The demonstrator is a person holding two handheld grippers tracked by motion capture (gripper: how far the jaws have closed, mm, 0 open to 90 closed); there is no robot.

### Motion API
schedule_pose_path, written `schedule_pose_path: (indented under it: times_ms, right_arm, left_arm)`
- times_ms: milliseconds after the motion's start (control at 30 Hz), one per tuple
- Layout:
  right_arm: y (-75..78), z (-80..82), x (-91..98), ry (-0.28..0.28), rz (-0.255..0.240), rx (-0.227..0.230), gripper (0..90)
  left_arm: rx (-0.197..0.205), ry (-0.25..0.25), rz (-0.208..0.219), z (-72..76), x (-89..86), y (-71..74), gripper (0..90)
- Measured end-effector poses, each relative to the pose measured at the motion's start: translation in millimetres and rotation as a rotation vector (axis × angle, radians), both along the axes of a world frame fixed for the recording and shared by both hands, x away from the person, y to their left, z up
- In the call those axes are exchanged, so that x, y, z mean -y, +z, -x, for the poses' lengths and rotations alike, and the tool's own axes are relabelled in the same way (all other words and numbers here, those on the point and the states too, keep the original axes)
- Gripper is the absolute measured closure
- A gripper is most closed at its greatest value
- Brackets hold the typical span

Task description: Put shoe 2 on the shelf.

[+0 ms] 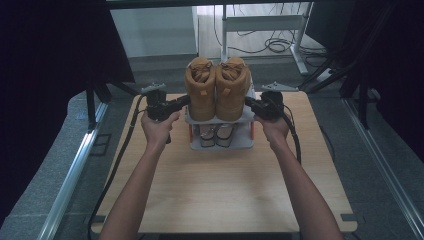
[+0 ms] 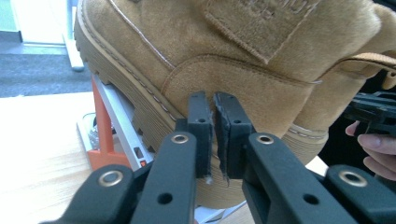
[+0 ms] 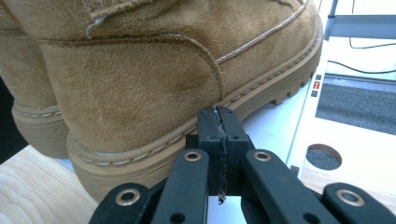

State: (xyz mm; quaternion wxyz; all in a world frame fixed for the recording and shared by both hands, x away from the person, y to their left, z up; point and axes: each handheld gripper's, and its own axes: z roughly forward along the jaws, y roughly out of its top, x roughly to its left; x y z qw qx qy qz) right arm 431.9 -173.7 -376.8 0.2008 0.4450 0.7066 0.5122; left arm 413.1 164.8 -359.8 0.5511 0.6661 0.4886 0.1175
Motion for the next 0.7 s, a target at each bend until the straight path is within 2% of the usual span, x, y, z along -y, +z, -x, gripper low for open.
schedule_pose_path:
  times_ms: [233, 367, 433, 500, 700]
  right_arm:
    - [2.7, 9.0, 18.4, -0.014, -0.066, 0.015, 87.6]
    - [-0.7, 17.9, 27.2, -0.012, -0.101, 0.024, 83.0]
    - [-3.2, 22.5, 30.7, 0.0, -0.119, 0.02, 80.2]
    - [-4.8, 27.6, 33.7, 0.011, -0.13, 0.02, 72.9]
    - [-7.2, 43.6, 39.1, 0.023, -0.133, 0.026, 61.4]
  left_arm:
    - [0.044, 0.014, -0.012, 12.6, -3.0, 5.5, 83.0]
    - [0.067, 0.013, -0.018, 22.5, -4.5, 5.0, 79.6]
    - [0.078, 0.015, -0.02, 27.1, -6.3, 4.3, 75.8]
    - [0.084, 0.007, -0.017, 30.6, -8.5, 3.6, 69.3]
    - [0.094, -0.011, 0.0, 41.0, -13.8, -4.4, 56.8]
